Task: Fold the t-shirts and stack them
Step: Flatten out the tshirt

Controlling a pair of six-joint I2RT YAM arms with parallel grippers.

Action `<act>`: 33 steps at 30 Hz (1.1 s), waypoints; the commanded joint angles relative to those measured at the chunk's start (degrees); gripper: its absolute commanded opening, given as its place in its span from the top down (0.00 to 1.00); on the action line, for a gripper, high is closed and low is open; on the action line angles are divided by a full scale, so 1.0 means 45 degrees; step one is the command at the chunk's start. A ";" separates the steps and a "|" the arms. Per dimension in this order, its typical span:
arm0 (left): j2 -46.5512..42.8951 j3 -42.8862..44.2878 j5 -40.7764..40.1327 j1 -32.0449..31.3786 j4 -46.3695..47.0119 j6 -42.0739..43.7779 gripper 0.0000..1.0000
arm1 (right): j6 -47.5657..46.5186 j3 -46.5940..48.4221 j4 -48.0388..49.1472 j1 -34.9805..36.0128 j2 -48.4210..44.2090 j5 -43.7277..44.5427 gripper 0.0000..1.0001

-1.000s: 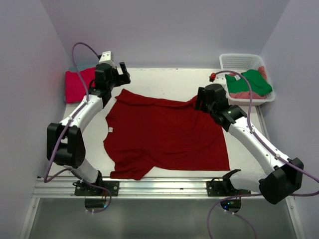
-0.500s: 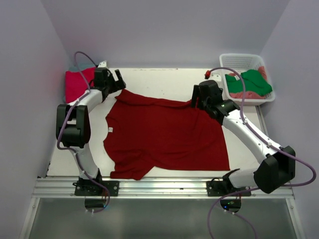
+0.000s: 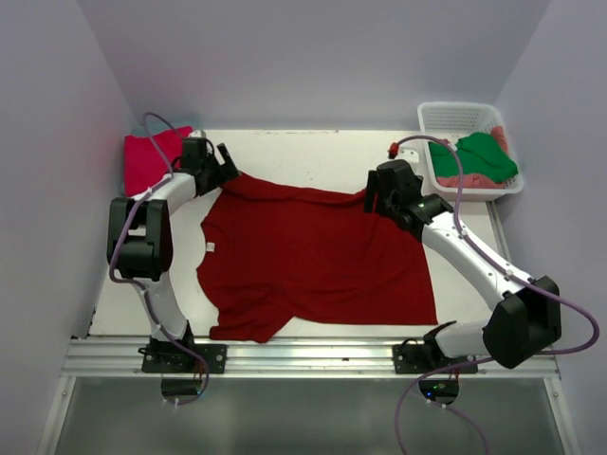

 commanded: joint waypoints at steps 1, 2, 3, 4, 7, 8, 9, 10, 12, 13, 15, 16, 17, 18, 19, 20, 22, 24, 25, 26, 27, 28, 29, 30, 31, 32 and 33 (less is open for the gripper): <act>0.0200 -0.0032 -0.0592 0.0014 -0.0517 -0.0562 0.08 | 0.0266 -0.0210 0.0326 -0.0044 -0.0302 0.0104 0.23; 0.0219 -0.0032 -0.0651 0.0014 -0.0479 -0.0583 0.08 | 0.0266 -0.0211 0.0306 -0.0064 -0.0302 0.0104 0.23; 0.0297 -0.0052 -0.0633 0.0014 -0.0401 -0.0563 0.08 | 0.0305 -0.0230 0.0287 -0.0064 -0.0302 0.0104 0.23; 0.0336 -0.0032 -0.0575 0.0014 -0.0323 -0.0583 0.08 | 0.0305 -0.0230 0.0306 -0.0045 -0.0302 0.0104 0.23; 0.0551 -0.0169 0.0166 0.0014 0.0573 -0.0602 0.11 | 0.0305 -0.0250 0.0228 -0.0045 -0.0283 0.0085 0.23; 0.0590 -0.0208 0.0400 0.0014 0.0731 -0.0622 0.14 | 0.0324 -0.0250 0.0209 -0.0064 -0.0263 0.0104 0.24; 0.0726 -0.0285 0.0867 0.0014 0.0945 -0.0641 0.17 | 0.0363 -0.0269 0.0189 -0.0045 -0.0263 0.0123 0.24; 0.0805 -0.0325 0.1103 0.0014 0.1179 -0.0719 0.19 | 0.0383 -0.0269 0.0189 -0.0044 -0.0283 0.0124 0.24; 0.1000 -0.0267 0.1436 0.0014 0.1201 -0.0836 0.25 | 0.0383 -0.0328 0.0189 -0.0045 -0.0322 0.0201 0.25; 0.1020 -0.0286 0.1496 0.0014 0.1182 -0.0895 0.28 | 0.0383 -0.0347 0.0189 -0.0044 -0.0341 0.0221 0.25; 0.1060 -0.0325 0.1613 0.0014 0.1182 -0.0954 0.38 | 0.0403 -0.0425 0.0170 -0.0064 -0.0419 0.0338 0.25; 0.1021 -0.0325 0.1691 0.0014 0.1182 -0.0954 0.42 | 0.0403 -0.0464 0.0189 -0.0083 -0.0439 0.0358 0.26; 0.1020 -0.0344 0.1788 0.0014 0.1201 -0.0954 0.52 | 0.0403 -0.0503 0.0189 -0.0064 -0.0458 0.0377 0.26; 0.0982 -0.0325 0.1847 0.0014 0.1626 -0.0973 0.58 | 0.0422 -0.0523 0.0189 -0.0064 -0.0458 0.0377 0.26; 0.0962 -0.0325 0.1906 0.0014 0.1708 -0.0973 0.64 | 0.0461 -0.0523 0.0189 -0.0064 -0.0458 0.0377 0.27; 0.0865 -0.0325 0.2061 0.0014 0.1728 -0.1012 0.76 | 0.0461 -0.0562 0.0189 -0.0083 -0.0458 0.0377 0.27; 0.0728 -0.0364 0.2218 0.0014 0.1903 -0.1070 0.87 | 0.0462 -0.0581 0.0189 -0.0083 -0.0439 0.0377 0.27; 0.0514 -0.0461 0.2511 0.0014 0.2137 -0.1187 0.98 | 0.0500 -0.0640 0.0228 -0.0064 -0.0400 0.0377 0.27; 0.0435 -0.0501 0.2551 0.0014 0.2429 -0.1246 1.00 | 0.0539 -0.0621 0.0209 -0.0064 -0.0381 0.0339 0.27; 0.0319 -0.0559 0.2725 0.0014 0.2625 -0.1324 1.00 | 0.0559 -0.0640 0.0228 -0.0083 -0.0380 0.0319 0.27; 0.0298 -0.0579 0.2824 0.0014 0.2820 -0.1383 1.00 | 0.0559 -0.0640 0.0209 -0.0083 -0.0380 0.0261 0.27; 0.0278 -0.0598 0.2902 0.0014 0.3267 -0.1538 1.00 | 0.0578 -0.0660 0.0228 -0.0083 -0.0380 0.0260 0.27; 0.0356 -0.0579 0.3096 0.0014 0.3484 -0.1636 1.00 | 0.0579 -0.0679 0.0247 -0.0064 -0.0380 0.0260 0.28; 0.0414 -0.0540 0.3214 0.0014 0.3699 -0.1773 1.00 | 0.0559 -0.0699 0.0228 -0.0064 -0.0380 0.0260 0.28; 0.0531 -0.0482 0.3312 0.0014 0.4126 -0.1987 1.00 | 0.0559 -0.0699 0.0209 -0.0083 -0.0380 0.0280 0.28; 0.0803 -0.0211 0.3448 0.0033 0.4227 -0.2086 1.00 | 0.0540 -0.0718 0.0189 -0.0064 -0.0380 0.0280 0.28; 0.0941 -0.0053 0.3546 0.0033 0.4286 -0.2222 1.00 | 0.0539 -0.0738 0.0189 -0.0083 -0.0380 0.0280 0.28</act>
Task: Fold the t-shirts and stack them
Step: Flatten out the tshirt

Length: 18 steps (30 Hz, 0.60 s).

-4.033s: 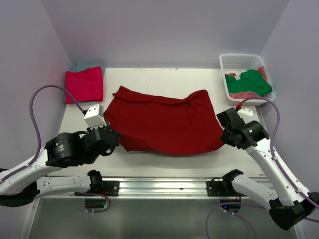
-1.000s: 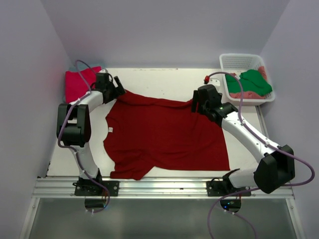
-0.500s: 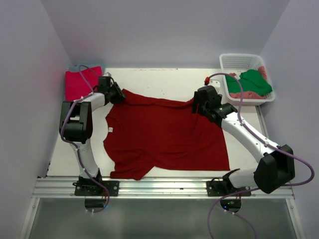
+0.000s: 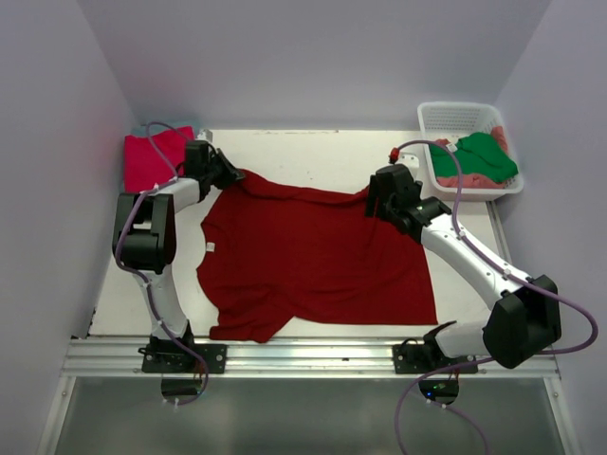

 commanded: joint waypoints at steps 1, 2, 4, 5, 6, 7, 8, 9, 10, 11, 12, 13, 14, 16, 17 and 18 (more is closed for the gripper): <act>0.0106 0.0560 0.0861 0.0033 0.1997 -0.0983 1.00 | 0.0180 -0.0213 0.0184 -0.0083 -0.0414 0.0241 0.28; 0.0359 0.0696 0.1094 0.0072 0.2330 -0.1180 1.00 | 0.0180 -0.0310 0.0165 -0.0083 -0.0434 0.0261 0.28; 0.0575 0.0795 0.1271 0.0092 0.3226 -0.1961 1.00 | 0.0180 -0.0389 0.0126 -0.0083 -0.0453 0.0319 0.28; 0.0847 0.0834 0.1369 0.0111 0.3599 -0.2253 1.00 | 0.0161 -0.0428 0.0106 -0.0083 -0.0454 0.0319 0.28; 0.0985 0.0873 0.1524 0.0131 0.3971 -0.2759 1.00 | 0.0180 -0.0467 0.0106 -0.0083 -0.0473 0.0339 0.28; 0.1141 0.0970 0.1526 0.0150 0.4380 -0.2996 1.00 | 0.0180 -0.0487 0.0087 -0.0064 -0.0492 0.0378 0.28; 0.1452 0.1087 0.1545 0.0151 0.4597 -0.3211 1.00 | 0.0180 -0.0526 0.0067 -0.0064 -0.0473 0.0417 0.27; 0.1629 0.1146 0.1545 0.0170 0.4870 -0.3445 1.00 | 0.0199 -0.0565 0.0048 -0.0064 -0.0492 0.0417 0.27; 0.1824 0.1205 0.1584 0.0170 0.5298 -0.3912 1.00 | 0.0180 -0.0604 0.0067 -0.0083 -0.0531 0.0417 0.27; 0.2252 0.1341 0.1662 0.0170 0.5534 -0.4187 1.00 | 0.0199 -0.0681 0.0086 -0.0083 -0.0532 0.0378 0.27; 0.2469 0.1361 0.1740 0.0189 0.5865 -0.4461 1.00 | 0.0277 -0.0721 0.0106 -0.0064 -0.0532 0.0359 0.27; 0.2703 0.1400 0.1818 0.0190 0.6604 -0.5121 1.00 | 0.0278 -0.0760 0.0145 -0.0083 -0.0551 0.0339 0.28; 0.3150 0.1439 0.1935 0.0228 0.6978 -0.5475 1.00 | 0.0297 -0.0818 0.0203 -0.0083 -0.0532 0.0339 0.27; 0.3601 0.1342 0.2033 0.0268 0.8753 -0.6531 1.00 | 0.0355 -0.0896 0.0204 -0.0083 -0.0512 0.0242 0.27; 0.4087 0.1361 0.2092 0.0306 0.9339 -0.6843 1.00 | 0.0375 -0.0916 0.0204 -0.0045 -0.0493 0.0183 0.27; 0.4363 0.1400 0.2131 0.0307 0.9887 -0.7194 1.00 | 0.0453 -0.0955 0.0204 -0.0083 -0.0512 0.0125 0.28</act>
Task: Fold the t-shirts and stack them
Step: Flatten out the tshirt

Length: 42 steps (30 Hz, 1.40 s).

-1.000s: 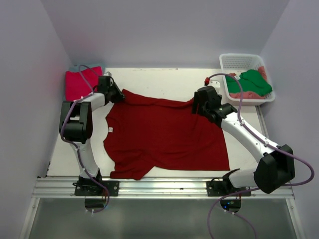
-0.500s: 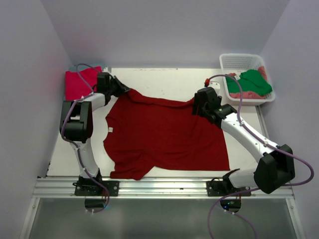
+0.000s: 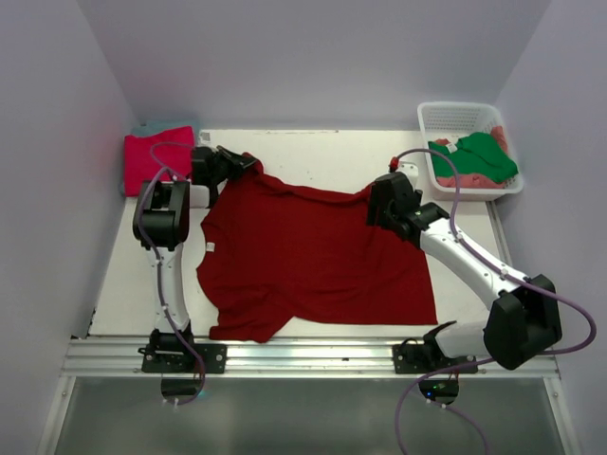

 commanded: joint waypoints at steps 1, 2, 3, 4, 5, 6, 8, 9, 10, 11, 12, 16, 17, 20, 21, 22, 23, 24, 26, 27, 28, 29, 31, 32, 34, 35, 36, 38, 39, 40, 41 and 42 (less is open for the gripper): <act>0.1095 0.0414 0.0489 0.0229 0.4611 -0.2512 1.00 | 0.0332 -0.0144 0.0238 -0.0045 -0.0405 0.0066 0.28; 0.1698 0.0647 0.0606 0.0249 0.5243 -0.2828 1.00 | 0.0390 -0.0241 0.0218 -0.0064 -0.0425 0.0027 0.28; 0.1974 0.0862 0.0665 0.0249 0.5694 -0.3450 1.00 | 0.0429 -0.0300 0.0218 -0.0045 -0.0464 -0.0012 0.28; 0.2267 0.1077 0.0724 0.0268 0.6434 -0.3727 1.00 | 0.0449 -0.0378 0.0237 -0.0044 -0.0503 -0.0071 0.28; 0.2792 0.1466 0.0782 0.0268 0.6789 -0.3962 1.00 | 0.0469 -0.0534 0.0218 -0.0064 -0.0542 -0.0071 0.28; 0.3010 0.1663 0.0783 0.0268 0.7237 -0.4312 1.00 | 0.0488 -0.0574 0.0218 -0.0045 -0.0581 -0.0071 0.28; 0.3478 0.2092 0.0647 0.0268 0.7514 -0.4569 1.00 | 0.0488 -0.0691 0.0159 -0.0044 -0.0717 -0.0071 0.28; 0.3597 0.2191 0.0588 0.0268 0.7999 -0.4763 1.00 | 0.0450 -0.0730 0.0121 -0.0044 -0.0776 -0.0071 0.28; 0.3695 0.2212 0.0472 0.0268 0.8313 -0.4939 1.00 | 0.0469 -0.0769 0.0159 -0.0064 -0.0815 -0.0071 0.28; 0.3889 0.2212 0.0200 0.0268 0.8683 -0.5134 1.00 | 0.0430 -0.0847 0.0217 -0.0064 -0.0874 -0.0129 0.28; 0.3988 0.2173 0.0042 0.0268 0.9673 -0.5562 1.00 | 0.0449 -0.0906 0.0237 -0.0064 -0.0932 -0.0149 0.28; 0.4262 0.2075 -0.0720 0.0268 1.1517 -0.6327 0.93 | 0.0410 -0.1063 0.0589 -0.0064 -0.0894 -0.0247 0.28; 0.4185 0.2075 -0.0760 0.0288 1.1732 -0.6328 0.90 | 0.0391 -0.1101 0.0666 -0.0064 -0.0874 -0.0247 0.28; 0.3757 0.1997 -0.0469 0.0366 1.1988 -0.5958 0.41 | 0.0391 -0.1141 0.0862 -0.0064 -0.0718 -0.0306 0.26; 0.3561 0.1920 -0.0428 0.0385 1.1853 -0.5725 0.28 | 0.0391 -0.1141 0.0940 -0.0064 -0.0660 -0.0383 0.25; 0.3385 0.1784 -0.0409 0.0405 1.1774 -0.5548 0.01 | 0.0391 -0.1121 0.1057 -0.0064 -0.0543 -0.0500 0.23; 0.2958 0.1473 -0.0292 0.0424 1.1676 -0.5411 0.00 | 0.0391 -0.1102 0.1116 -0.0045 -0.0503 -0.0578 0.21; 0.2548 0.1180 -0.0117 0.0463 1.1656 -0.5081 0.00 | 0.0391 -0.1063 0.1213 -0.0044 -0.0368 -0.0656 0.20; 0.2116 0.0866 0.0155 0.0483 1.1675 -0.4786 0.00 | 0.0391 -0.1063 0.1350 -0.0044 -0.0308 -0.0677 0.19; 0.1862 0.0651 0.0255 0.0483 1.1772 -0.4495 0.00 | 0.0371 -0.1063 0.1467 -0.0044 -0.0269 -0.0677 0.18; 0.1570 0.0050 0.0352 0.0483 1.1773 -0.4279 0.00 | 0.0333 -0.1005 0.1507 -0.0044 -0.0249 -0.0522 0.18; 0.0851 -0.0304 0.0547 0.0483 1.1715 -0.4026 0.00 | 0.0332 -0.0965 0.1584 -0.0044 -0.0191 -0.0385 0.18; 0.0048 -0.1491 0.0763 0.0483 1.1190 -0.3148 0.00 | 0.0215 -0.0733 0.1916 -0.0044 -0.0094 -0.0228 0.17; -0.0885 -0.1963 0.0763 0.0464 1.1052 -0.2815 0.00 | 0.0215 -0.0576 0.1956 -0.0044 0.0139 0.0062 0.17; -0.1866 -0.3442 0.0802 0.0425 1.0642 -0.1742 0.00 | 0.0098 0.0085 0.2093 -0.0064 0.0491 0.0376 0.17; -0.2934 -0.3936 0.0667 0.0405 1.0466 -0.1313 0.00 | 0.0078 0.0322 0.2170 -0.0045 0.0899 0.0784 0.17; -0.3505 -0.4385 0.0627 0.0347 0.9710 -0.0361 0.00 | 0.0098 0.0575 0.2268 -0.0064 0.1213 0.1001 0.17; -0.5088 -0.5558 0.0336 0.0210 0.8809 0.0446 0.00 | 0.0175 0.1551 0.2249 -0.0200 0.1857 0.1391 0.16; -0.5538 -0.5871 0.0218 0.0036 0.7954 0.1126 0.00 | 0.0215 0.1922 0.2114 -0.0297 0.2672 0.1471 0.16; -0.6355 -0.6299 0.0236 -0.0043 0.7404 0.1385 0.00 | 0.0273 0.2776 0.1997 -0.0414 0.3067 0.1472 0.16; -0.6749 -0.6536 0.0352 -0.0102 0.6992 0.1580 0.00 | 0.0409 0.3249 0.1821 -0.0609 0.3555 0.1433 0.16; -0.7159 -0.6809 0.0373 -0.0161 0.6195 0.1988 0.00 | 0.0526 0.3679 0.1510 -0.0707 0.4333 0.1568 0.16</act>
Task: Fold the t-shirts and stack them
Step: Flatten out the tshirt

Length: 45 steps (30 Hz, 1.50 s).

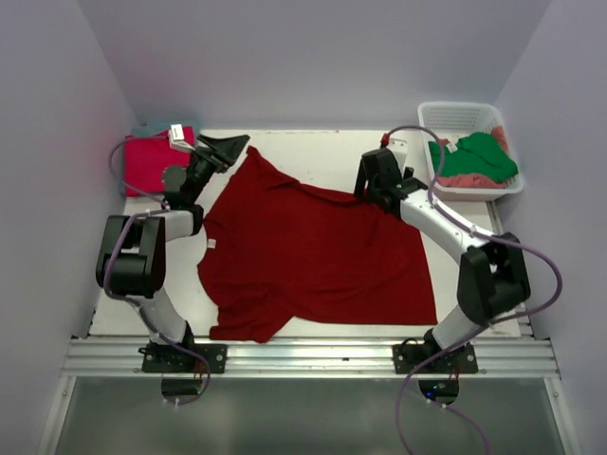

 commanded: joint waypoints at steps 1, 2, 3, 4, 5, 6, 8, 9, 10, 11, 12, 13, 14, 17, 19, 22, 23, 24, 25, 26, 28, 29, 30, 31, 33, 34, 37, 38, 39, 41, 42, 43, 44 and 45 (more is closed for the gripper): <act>-0.1992 -0.1146 -0.0098 -0.0428 -0.2111 0.2579 0.00 | 0.0357 0.2310 -0.0085 -0.0499 0.1701 0.0971 0.16; -0.2348 -0.1305 -0.0098 -0.0526 -0.2736 0.3297 0.00 | 0.0532 0.2724 -0.0241 -0.0713 0.2054 0.1089 0.16; -0.2699 -0.1423 -0.0137 -0.0624 -0.4153 0.3730 0.00 | 0.0630 0.3115 -0.0572 -0.0831 0.2425 0.1380 0.16; -0.3360 -0.1656 -0.0485 -0.0837 -0.5598 0.4449 0.00 | 0.0863 0.3892 -0.0730 -0.1045 0.3202 0.1441 0.18; -0.3676 -0.1793 -0.0663 -0.0955 -0.5613 0.4456 0.00 | 0.0962 0.4268 -0.0905 -0.1182 0.3519 0.1441 0.19; -0.3911 -0.1891 -0.0800 -0.1053 -0.6908 0.5056 0.00 | 0.1079 0.4600 -0.1197 -0.1280 0.3909 0.1461 0.20; -0.4440 -0.2126 -0.1112 -0.1249 -0.8417 0.5741 0.00 | 0.1313 0.5499 -0.1472 -0.1553 0.4827 0.1208 0.28; -0.4480 -0.2282 -0.1191 -0.1366 -0.8793 0.5939 0.00 | 0.1411 0.5753 -0.1686 -0.1593 0.5101 0.1168 0.39; -0.4499 -0.2360 -0.1347 -0.1405 -0.9106 0.6076 0.00 | 0.1509 0.6220 -0.1824 -0.1671 0.5588 0.1091 0.48; -0.4500 -0.2458 -0.1445 -0.1406 -0.9573 0.6368 0.02 | 0.1549 0.6398 -0.1922 -0.1730 0.5766 0.0993 0.61; -0.4422 -0.2633 -0.1504 -0.1406 -0.9713 0.6545 0.06 | 0.1510 0.6652 -0.2058 -0.1750 0.5923 0.0876 1.00; -0.4344 -0.2673 -0.1543 -0.1406 -0.9830 0.6624 0.11 | 0.1568 0.6751 -0.2233 -0.1750 0.6060 0.0798 1.00; -0.4305 -0.2712 -0.1602 -0.1406 -1.0102 0.6760 0.17 | 0.1685 0.6732 -0.2332 -0.1769 0.6139 0.0700 1.00; -0.4012 -0.2888 -0.1368 -0.1406 -1.0008 0.6820 0.43 | 0.1860 0.6110 -0.2197 -0.1750 0.5887 0.0368 1.00; -0.3682 -0.2870 -0.1484 -0.1406 -0.9930 0.6897 0.56 | 0.1939 0.5525 -0.1923 -0.1750 0.5769 0.0348 1.00; -0.2961 -0.2655 -0.1602 -0.1406 -0.9988 0.7015 0.62 | 0.2057 0.5132 -0.1786 -0.1770 0.5807 0.0270 1.00; -0.2763 -0.2558 -0.1660 -0.1406 -1.0065 0.7015 0.63 | 0.2096 0.5092 -0.1786 -0.1789 0.5885 0.0269 1.00; -0.2549 -0.2402 -0.1700 -0.1406 -1.0008 0.6996 0.65 | 0.2115 0.5111 -0.1825 -0.1809 0.6137 0.0211 1.00; -0.2082 -0.2284 -0.1739 -0.1406 -1.0007 0.6996 0.67 | 0.2174 0.5150 -0.1883 -0.1847 0.6236 0.0133 1.00; -0.1846 -0.2128 -0.1952 -0.1406 -1.0298 0.6918 0.69 | 0.2290 0.5189 -0.2019 -0.1906 0.6314 0.0075 1.00; -0.1300 -0.1874 -0.2225 -0.1406 -1.0320 0.6898 0.75 | 0.2330 0.5170 -0.2157 -0.1906 0.6413 0.0210 1.00; -0.1161 -0.1776 -0.2363 -0.1406 -1.0455 0.6859 0.77 | 0.2388 0.5131 -0.2176 -0.1926 0.6432 0.0269 1.00; -0.1044 -0.1621 -0.2499 -0.1406 -1.0476 0.6898 0.80 | 0.2370 0.5092 -0.2119 -0.1965 0.6432 0.0327 1.00; -0.0791 -0.1542 -0.2636 -0.1406 -1.0496 0.6898 0.82 | 0.2369 0.5111 -0.2118 -0.1984 0.6471 0.0367 1.00; -0.0478 -0.1192 -0.2890 -0.1406 -1.0729 0.6898 0.90 | 0.2350 0.5150 -0.2021 -0.2043 0.6549 0.0367 1.00; -0.0186 -0.1054 -0.3181 -0.1406 -1.0904 0.6917 0.93 | 0.2350 0.5228 -0.2020 -0.2043 0.6704 0.0367 1.00; 0.0186 -0.0877 -0.3359 -0.1406 -1.1315 0.6917 1.00 | 0.2350 0.5520 -0.2020 -0.2179 0.6998 0.0367 1.00; 0.0111 -0.0896 -0.3476 -0.1406 -1.1490 0.6898 1.00 | 0.2350 0.5657 -0.2001 -0.2199 0.7327 0.0406 1.00; 0.0032 -0.0974 -0.3632 -0.1406 -1.1685 0.6821 1.00 | 0.2350 0.5948 -0.2097 -0.2257 0.7505 0.0367 1.00; -0.0396 -0.1072 -0.3809 -0.1406 -1.2230 0.6820 1.00 | 0.2350 0.6301 -0.2254 -0.2433 0.8108 0.0232 1.00; -0.0591 -0.1246 -0.3906 -0.1425 -1.2369 0.6800 1.00 | 0.2350 0.6477 -0.2332 -0.2472 0.8286 0.0211 1.00; -0.0999 -0.1345 -0.4139 -0.1425 -1.2506 0.6781 1.00 | 0.2350 0.6730 -0.2313 -0.2531 0.8481 0.0114 1.00; -0.1197 -0.1404 -0.4257 -0.1425 -1.2914 0.6781 1.00 | 0.2389 0.6868 -0.2371 -0.2647 0.8618 0.0036 1.00; -0.1605 -0.1540 -0.4336 -0.1425 -1.3072 0.6781 1.00 | 0.2408 0.7082 -0.2449 -0.2707 0.8891 -0.0100 1.00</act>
